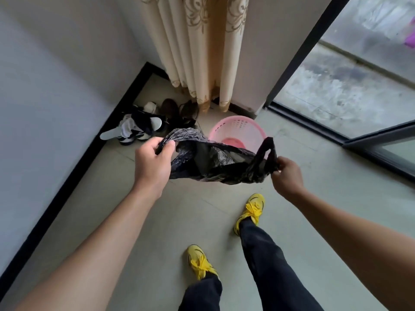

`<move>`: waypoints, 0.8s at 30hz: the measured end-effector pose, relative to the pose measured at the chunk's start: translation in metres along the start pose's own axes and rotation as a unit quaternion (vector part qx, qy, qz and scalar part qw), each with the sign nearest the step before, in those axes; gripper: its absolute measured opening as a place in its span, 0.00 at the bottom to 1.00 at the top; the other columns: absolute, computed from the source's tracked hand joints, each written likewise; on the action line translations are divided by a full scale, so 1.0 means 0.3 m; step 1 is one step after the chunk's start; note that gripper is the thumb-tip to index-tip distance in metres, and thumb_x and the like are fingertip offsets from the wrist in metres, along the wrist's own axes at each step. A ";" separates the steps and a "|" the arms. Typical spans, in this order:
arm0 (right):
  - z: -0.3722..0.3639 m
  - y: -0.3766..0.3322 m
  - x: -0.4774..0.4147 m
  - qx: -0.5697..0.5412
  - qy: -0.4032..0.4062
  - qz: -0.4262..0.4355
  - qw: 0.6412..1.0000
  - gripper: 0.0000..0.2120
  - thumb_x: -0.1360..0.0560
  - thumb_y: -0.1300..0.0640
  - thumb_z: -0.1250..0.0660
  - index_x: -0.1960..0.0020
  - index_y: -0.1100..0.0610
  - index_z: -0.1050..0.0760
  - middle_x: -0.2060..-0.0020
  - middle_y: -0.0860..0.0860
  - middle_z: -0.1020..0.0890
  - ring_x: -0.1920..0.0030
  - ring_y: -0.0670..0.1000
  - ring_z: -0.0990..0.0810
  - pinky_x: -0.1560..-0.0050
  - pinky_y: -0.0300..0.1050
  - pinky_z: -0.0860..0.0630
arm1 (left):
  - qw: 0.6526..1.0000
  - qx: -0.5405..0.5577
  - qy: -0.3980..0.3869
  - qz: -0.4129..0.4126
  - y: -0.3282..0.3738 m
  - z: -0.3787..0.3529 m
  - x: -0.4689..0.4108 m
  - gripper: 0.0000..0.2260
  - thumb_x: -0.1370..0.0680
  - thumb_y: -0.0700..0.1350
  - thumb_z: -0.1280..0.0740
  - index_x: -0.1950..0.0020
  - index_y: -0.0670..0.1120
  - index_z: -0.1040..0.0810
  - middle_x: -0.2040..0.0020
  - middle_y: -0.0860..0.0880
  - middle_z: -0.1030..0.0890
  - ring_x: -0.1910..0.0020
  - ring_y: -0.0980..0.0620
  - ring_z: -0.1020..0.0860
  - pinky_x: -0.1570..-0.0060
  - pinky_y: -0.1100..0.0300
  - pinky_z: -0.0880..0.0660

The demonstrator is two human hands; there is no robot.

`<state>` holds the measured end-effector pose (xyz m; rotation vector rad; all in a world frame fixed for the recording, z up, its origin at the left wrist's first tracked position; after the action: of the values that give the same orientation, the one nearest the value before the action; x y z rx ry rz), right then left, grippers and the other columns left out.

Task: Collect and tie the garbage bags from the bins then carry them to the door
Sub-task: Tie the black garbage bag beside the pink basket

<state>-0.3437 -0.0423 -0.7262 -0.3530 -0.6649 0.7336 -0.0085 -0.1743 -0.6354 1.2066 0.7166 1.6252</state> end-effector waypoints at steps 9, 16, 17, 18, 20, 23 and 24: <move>-0.224 0.106 0.222 -0.018 -0.012 -0.021 1.000 0.12 0.36 0.71 0.43 0.67 0.54 0.29 0.72 0.51 0.27 0.67 0.55 0.29 0.65 0.44 0.33 | 0.997 -0.023 -0.008 0.069 -0.367 0.091 0.169 0.11 0.30 0.48 0.34 0.68 0.45 0.33 0.71 0.48 0.36 0.71 0.49 0.39 0.70 0.57 0.42; -0.578 0.274 0.206 0.043 -0.130 -0.027 0.990 0.14 0.33 0.69 0.42 0.59 0.54 0.24 0.64 0.56 0.19 0.60 0.59 0.22 0.62 0.44 0.28 | 0.984 -0.078 -0.059 0.151 -0.805 -0.052 0.208 0.19 0.27 0.38 0.34 0.38 0.51 0.27 0.62 0.44 0.20 0.67 0.49 0.24 0.62 0.57 0.25; -0.627 0.305 0.196 0.070 -0.152 -0.022 0.986 0.15 0.32 0.69 0.42 0.57 0.53 0.23 0.63 0.55 0.19 0.60 0.59 0.22 0.64 0.42 0.30 | 0.978 -0.105 -0.091 0.154 -0.865 -0.101 0.205 0.22 0.27 0.38 0.34 0.34 0.54 0.29 0.53 0.42 0.19 0.61 0.46 0.22 0.56 0.56 0.23; -0.663 0.323 0.191 0.100 -0.171 -0.013 0.980 0.14 0.32 0.68 0.42 0.57 0.53 0.23 0.62 0.55 0.20 0.59 0.59 0.23 0.66 0.41 0.32 | 0.971 -0.134 -0.127 0.154 -0.906 -0.142 0.204 0.24 0.27 0.39 0.34 0.33 0.57 0.30 0.46 0.43 0.20 0.55 0.45 0.21 0.50 0.55 0.23; -0.732 0.358 0.175 0.153 -0.193 0.022 0.969 0.12 0.30 0.67 0.40 0.56 0.55 0.22 0.59 0.54 0.23 0.57 0.58 0.25 0.67 0.42 0.36 | 0.956 -0.162 -0.189 0.154 -0.986 -0.239 0.198 0.26 0.27 0.41 0.32 0.32 0.58 0.30 0.49 0.48 0.22 0.57 0.50 0.22 0.47 0.57 0.25; -0.815 0.396 0.150 0.192 -0.213 0.083 0.955 0.09 0.27 0.64 0.39 0.53 0.57 0.22 0.53 0.54 0.26 0.51 0.58 0.25 0.60 0.43 0.35 | 0.939 -0.151 -0.269 0.152 -1.052 -0.396 0.189 0.27 0.32 0.46 0.26 0.35 0.60 0.27 0.57 0.51 0.25 0.61 0.54 0.26 0.51 0.60 0.28; -0.831 0.408 0.146 0.189 -0.217 0.090 0.953 0.08 0.27 0.63 0.39 0.53 0.56 0.22 0.54 0.53 0.26 0.51 0.58 0.25 0.60 0.44 0.34 | 0.935 -0.150 -0.287 0.146 -1.056 -0.438 0.189 0.26 0.32 0.46 0.25 0.36 0.59 0.25 0.57 0.51 0.25 0.61 0.55 0.26 0.51 0.61 0.28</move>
<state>-0.2142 0.0571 -0.9551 0.1090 -0.8926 1.1081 -0.0255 0.0069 -0.9317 1.5057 -0.0834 1.4308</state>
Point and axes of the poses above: each hand's wrist, its own x-axis away from the middle knuckle, its own z-axis out of the back of the hand, y = z × x, the point moved 10 cm from there along -x, towards the middle knuckle
